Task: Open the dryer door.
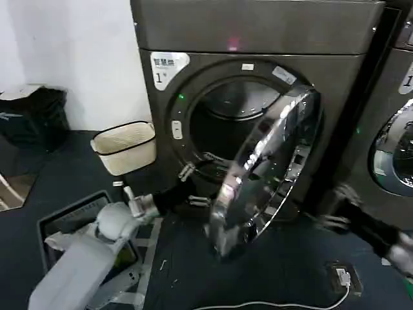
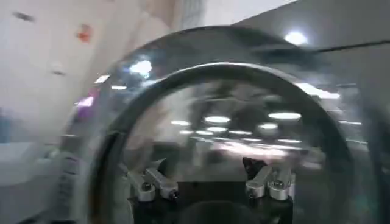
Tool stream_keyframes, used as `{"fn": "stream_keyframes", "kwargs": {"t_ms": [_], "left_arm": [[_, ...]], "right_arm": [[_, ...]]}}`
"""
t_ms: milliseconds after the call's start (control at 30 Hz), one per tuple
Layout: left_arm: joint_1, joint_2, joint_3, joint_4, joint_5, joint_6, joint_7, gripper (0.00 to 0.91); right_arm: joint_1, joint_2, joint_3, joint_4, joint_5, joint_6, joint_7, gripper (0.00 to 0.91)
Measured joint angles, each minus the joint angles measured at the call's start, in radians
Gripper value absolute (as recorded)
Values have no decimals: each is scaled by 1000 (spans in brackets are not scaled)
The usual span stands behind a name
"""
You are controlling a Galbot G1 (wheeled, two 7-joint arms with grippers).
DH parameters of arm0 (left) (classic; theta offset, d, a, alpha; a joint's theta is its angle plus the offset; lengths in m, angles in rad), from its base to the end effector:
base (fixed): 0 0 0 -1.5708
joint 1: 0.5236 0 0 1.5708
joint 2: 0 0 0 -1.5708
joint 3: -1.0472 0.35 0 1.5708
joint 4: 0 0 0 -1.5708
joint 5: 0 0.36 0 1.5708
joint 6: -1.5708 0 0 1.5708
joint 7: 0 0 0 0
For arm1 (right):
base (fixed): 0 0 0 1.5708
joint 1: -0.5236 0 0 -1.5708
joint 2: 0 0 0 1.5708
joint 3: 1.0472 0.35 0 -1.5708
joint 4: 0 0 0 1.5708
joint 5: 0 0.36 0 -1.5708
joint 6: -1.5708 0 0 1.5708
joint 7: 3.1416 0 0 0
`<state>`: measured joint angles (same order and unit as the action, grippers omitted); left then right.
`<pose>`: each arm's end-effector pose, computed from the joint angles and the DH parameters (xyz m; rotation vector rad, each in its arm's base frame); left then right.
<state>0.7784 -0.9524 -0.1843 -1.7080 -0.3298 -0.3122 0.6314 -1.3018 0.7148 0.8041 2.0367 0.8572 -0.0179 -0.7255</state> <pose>0.4076 0.0776 -0.2133 1.2947 2.3215 0.5599 0.2850 -0.2006 -0.1322 -1.2742 2.6359 -0.1844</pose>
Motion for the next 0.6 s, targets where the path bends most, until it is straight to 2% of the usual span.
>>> {"fn": "stream_keyframes", "kwargs": {"t_ms": [200, 300, 600], "left_arm": [[-80, -46, 100, 28, -10, -25, -1, 907], [-112, -62, 146, 43, -14, -37, -2, 907], [-207, -132, 280, 106, -11, -64, -12, 907]], "right_arm": [[-290, 150, 323, 70, -9, 46, 24, 907], [-399, 248, 483, 104, -24, 99, 75, 907], [-574, 555, 826, 119, -195, 221, 299, 907]]}}
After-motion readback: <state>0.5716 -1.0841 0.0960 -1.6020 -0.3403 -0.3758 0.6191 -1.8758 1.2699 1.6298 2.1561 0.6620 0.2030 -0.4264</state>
